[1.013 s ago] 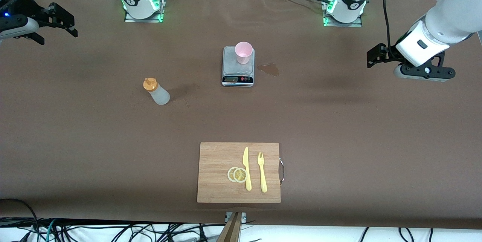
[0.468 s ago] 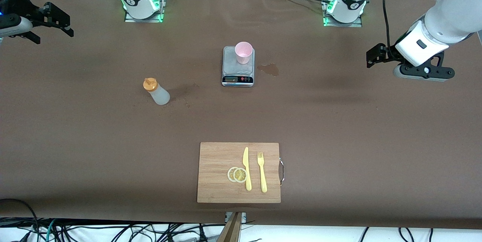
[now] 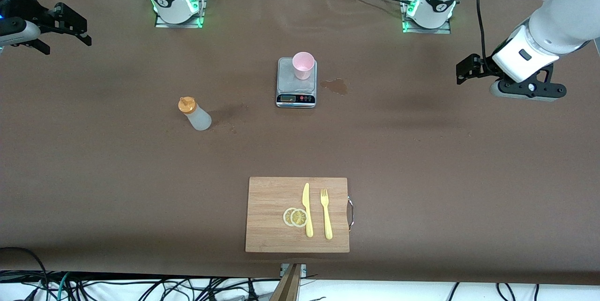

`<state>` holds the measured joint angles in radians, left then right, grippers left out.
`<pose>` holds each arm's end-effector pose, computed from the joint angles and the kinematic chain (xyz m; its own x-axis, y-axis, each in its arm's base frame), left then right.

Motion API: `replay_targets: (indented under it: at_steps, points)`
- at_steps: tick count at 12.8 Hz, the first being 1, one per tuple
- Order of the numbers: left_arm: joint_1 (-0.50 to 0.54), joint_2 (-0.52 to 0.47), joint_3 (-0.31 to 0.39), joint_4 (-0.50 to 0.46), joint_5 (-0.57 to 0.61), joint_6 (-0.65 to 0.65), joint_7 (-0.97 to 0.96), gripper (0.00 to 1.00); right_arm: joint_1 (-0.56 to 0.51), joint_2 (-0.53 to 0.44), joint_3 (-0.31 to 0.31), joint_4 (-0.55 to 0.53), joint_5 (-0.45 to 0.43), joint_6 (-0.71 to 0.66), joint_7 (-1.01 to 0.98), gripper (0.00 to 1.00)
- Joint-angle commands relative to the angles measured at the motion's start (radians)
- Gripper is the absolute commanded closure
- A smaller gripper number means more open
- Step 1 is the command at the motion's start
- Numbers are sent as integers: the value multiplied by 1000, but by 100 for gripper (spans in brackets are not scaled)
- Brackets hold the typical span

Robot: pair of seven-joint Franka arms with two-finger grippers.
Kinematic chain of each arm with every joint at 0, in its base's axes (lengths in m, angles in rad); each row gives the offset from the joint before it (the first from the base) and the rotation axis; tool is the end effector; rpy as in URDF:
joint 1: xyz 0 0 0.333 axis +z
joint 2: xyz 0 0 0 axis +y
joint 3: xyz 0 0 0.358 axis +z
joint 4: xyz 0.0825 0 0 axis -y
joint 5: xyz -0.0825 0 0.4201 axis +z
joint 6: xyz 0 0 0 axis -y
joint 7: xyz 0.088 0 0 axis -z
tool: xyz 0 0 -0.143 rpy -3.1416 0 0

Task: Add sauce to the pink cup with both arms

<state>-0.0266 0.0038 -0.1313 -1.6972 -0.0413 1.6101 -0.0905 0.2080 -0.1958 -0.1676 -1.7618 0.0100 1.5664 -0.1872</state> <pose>0.5776 -0.0977 0.5677 0.9934 -0.0652 -0.0941 -0.0623 -0.9975 0.0331 0.5197 0.0141 0.6403 0.9735 0.2287 0.0057 0.2287 -0.9726 -0.0421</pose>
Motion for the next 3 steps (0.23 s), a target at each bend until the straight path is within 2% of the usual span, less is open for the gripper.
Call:
replay_targets:
  at_steps: [1,3]
  points:
    - [1,13,-2,28,14,-13,3,0,-2,-4,2,22,-8,-19,6,0]
    - [2,13,-2,28,11,-13,9,0,-2,-4,2,22,-8,-19,5,0]
